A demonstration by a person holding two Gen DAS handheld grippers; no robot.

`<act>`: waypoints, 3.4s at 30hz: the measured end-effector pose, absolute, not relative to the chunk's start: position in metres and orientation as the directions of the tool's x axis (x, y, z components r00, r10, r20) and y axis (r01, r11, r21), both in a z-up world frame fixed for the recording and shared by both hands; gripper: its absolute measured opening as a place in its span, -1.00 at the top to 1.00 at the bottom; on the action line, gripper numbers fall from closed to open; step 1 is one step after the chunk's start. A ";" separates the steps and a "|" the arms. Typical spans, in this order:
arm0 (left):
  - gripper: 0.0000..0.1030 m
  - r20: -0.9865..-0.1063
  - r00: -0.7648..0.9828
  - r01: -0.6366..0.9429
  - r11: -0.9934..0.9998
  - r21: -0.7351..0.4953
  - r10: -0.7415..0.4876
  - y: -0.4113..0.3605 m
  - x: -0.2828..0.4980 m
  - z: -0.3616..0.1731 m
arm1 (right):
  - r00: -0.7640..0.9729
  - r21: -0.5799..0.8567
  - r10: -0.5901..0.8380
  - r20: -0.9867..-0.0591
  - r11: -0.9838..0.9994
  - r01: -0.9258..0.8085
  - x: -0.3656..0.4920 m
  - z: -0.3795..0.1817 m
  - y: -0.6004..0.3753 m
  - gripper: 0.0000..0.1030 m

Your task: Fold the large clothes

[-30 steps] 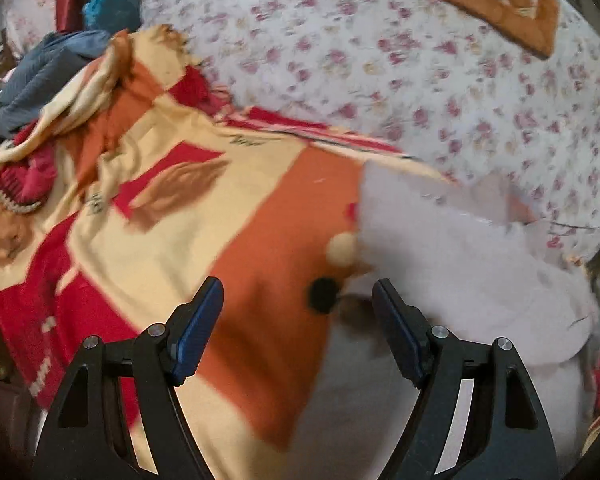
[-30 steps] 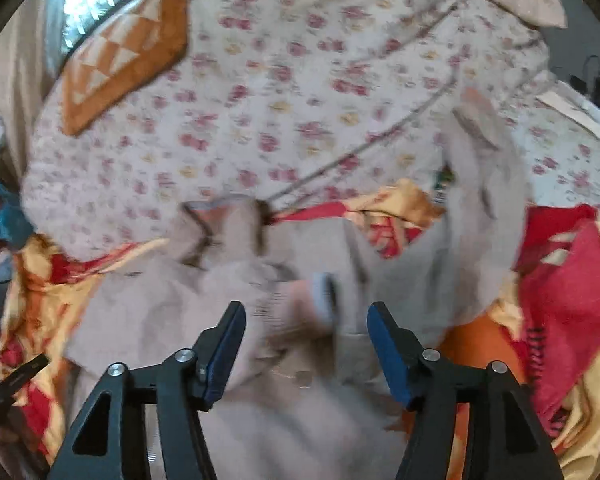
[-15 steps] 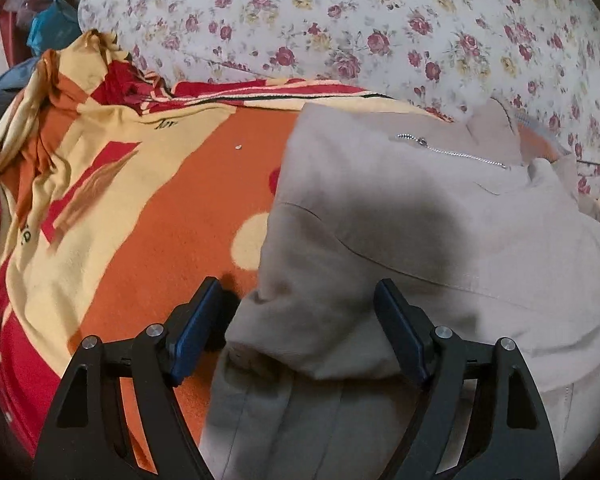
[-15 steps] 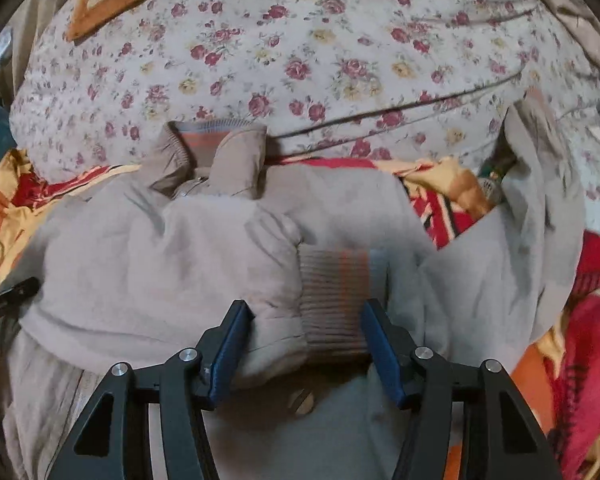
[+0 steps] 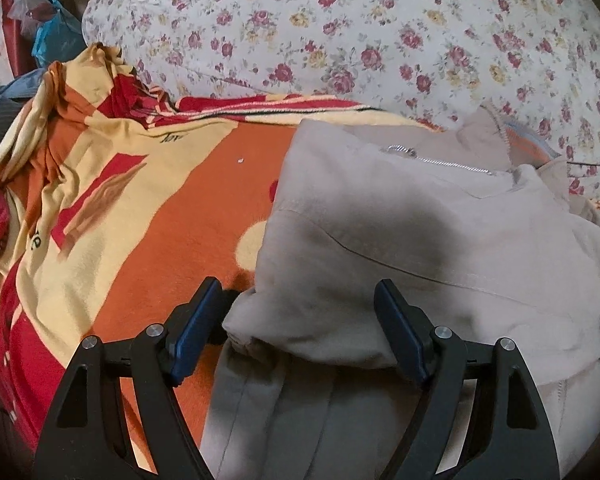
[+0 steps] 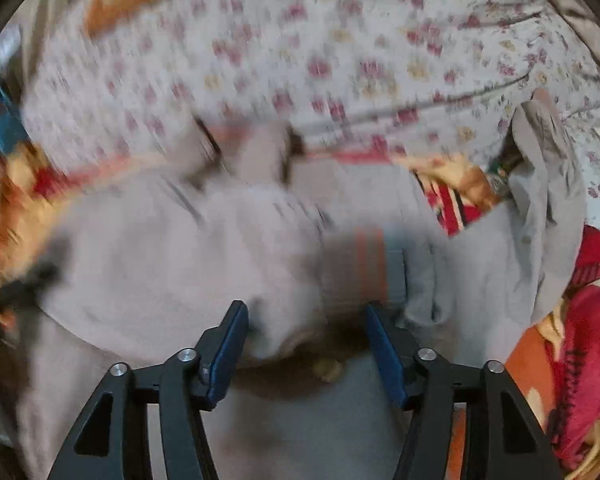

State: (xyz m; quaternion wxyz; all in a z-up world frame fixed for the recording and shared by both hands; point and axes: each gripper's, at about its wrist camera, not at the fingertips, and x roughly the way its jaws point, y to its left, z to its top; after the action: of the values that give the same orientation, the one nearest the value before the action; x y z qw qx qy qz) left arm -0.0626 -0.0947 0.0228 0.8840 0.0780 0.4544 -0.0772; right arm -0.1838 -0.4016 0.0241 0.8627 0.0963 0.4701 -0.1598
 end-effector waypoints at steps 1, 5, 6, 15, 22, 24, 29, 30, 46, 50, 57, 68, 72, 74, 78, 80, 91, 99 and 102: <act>-0.55 -0.812 0.579 0.209 0.976 0.066 -0.070 -0.095 -0.064 0.025 | 0.482 0.015 -0.178 -0.858 0.929 0.370 -0.182 0.017 -0.403 -0.23; -0.55 -0.796 0.594 0.232 0.972 0.030 -0.116 -0.096 -0.071 0.035 | 0.524 0.141 -0.107 -0.845 0.900 0.412 -0.195 0.020 -0.410 -0.22; -0.55 -0.793 0.594 0.236 0.972 0.013 -0.134 -0.096 -0.071 0.037 | 0.542 0.179 -0.080 -0.836 0.895 0.408 -0.199 0.025 -0.410 -0.22; -0.55 -0.783 0.577 0.290 0.954 -0.072 -0.235 -0.105 -0.077 0.045 | 0.628 0.217 -0.153 -0.763 0.854 0.472 -0.269 0.069 -0.411 -0.55; -0.55 -0.742 0.610 0.300 0.948 -0.110 -0.279 -0.101 -0.082 0.056 | 0.613 0.242 -0.253 -0.748 0.757 0.607 -0.306 0.070 -0.459 -0.55; -0.55 -0.755 0.600 0.304 0.948 -0.091 -0.265 -0.103 -0.082 0.051 | 0.616 0.240 -0.286 -0.734 0.739 0.629 -0.305 0.074 -0.477 -0.55; -0.55 -0.790 0.575 0.317 0.948 -0.026 -0.214 -0.111 -0.080 0.035 | 0.585 0.174 -0.370 -0.721 0.721 0.671 -0.274 0.082 -0.526 -0.55; -0.55 -0.792 0.573 0.318 0.948 -0.023 -0.212 -0.112 -0.080 0.034 | 0.562 0.156 -0.388 -0.731 0.707 0.690 -0.261 0.081 -0.541 -0.55; -0.55 -0.828 0.526 0.333 0.943 -0.008 -0.193 -0.116 -0.067 0.019 | 0.440 0.113 -0.403 -0.802 0.621 0.775 -0.165 0.033 -0.671 0.75; -0.55 -0.828 0.520 0.307 0.951 -0.048 -0.209 -0.111 -0.065 0.025 | 0.594 0.296 -0.310 -0.742 0.644 0.705 -0.195 0.068 -0.672 0.85; -0.55 -0.785 0.545 0.258 0.950 -0.178 -0.295 -0.088 -0.067 0.050 | 0.795 0.413 -0.148 -0.588 0.791 0.452 -0.215 0.164 -0.595 0.86; -0.55 -0.778 0.529 0.245 0.939 -0.241 -0.338 -0.072 -0.076 0.058 | 0.691 0.051 -0.344 -0.636 0.874 0.482 -0.180 0.167 -0.504 -0.88; -0.55 -0.790 0.513 0.259 0.938 -0.230 -0.335 -0.079 -0.074 0.053 | 0.544 -0.020 -0.447 -0.710 0.785 0.619 -0.170 0.109 -0.557 -0.84; -0.55 -0.801 0.501 0.263 0.939 -0.220 -0.328 -0.082 -0.072 0.048 | 0.483 -0.019 -0.453 -0.749 0.744 0.668 -0.160 0.085 -0.581 -0.80; -0.55 -0.816 0.491 0.272 0.943 -0.190 -0.306 -0.090 -0.068 0.039 | 0.426 -0.039 -0.491 -0.760 0.688 0.725 -0.141 0.060 -0.615 -0.70; -0.55 -0.819 0.499 0.271 0.949 -0.161 -0.282 -0.093 -0.065 0.035 | 0.375 -0.070 -0.506 -0.777 0.661 0.747 -0.129 0.045 -0.635 -0.06; -0.55 -0.807 0.507 0.244 0.948 -0.203 -0.304 -0.088 -0.062 0.040 | 0.702 0.399 -0.203 -0.682 0.702 0.590 -0.186 0.089 -0.657 0.95; -0.55 -0.746 0.504 0.277 0.899 -0.338 -0.436 -0.080 -0.064 0.057 | 0.857 0.498 0.107 -0.504 0.847 0.187 -0.198 0.178 -0.523 0.96; -0.55 -0.723 0.477 0.284 0.866 -0.411 -0.499 -0.078 -0.062 0.057 | 0.852 0.396 0.169 -0.495 0.917 0.048 -0.192 0.184 -0.436 0.96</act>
State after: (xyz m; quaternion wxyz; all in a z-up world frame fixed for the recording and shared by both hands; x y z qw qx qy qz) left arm -0.0617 -0.0780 0.0573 0.8512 -0.1179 0.4566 -0.2301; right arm -0.1919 -0.4359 0.1843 0.9411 0.2011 0.2701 0.0320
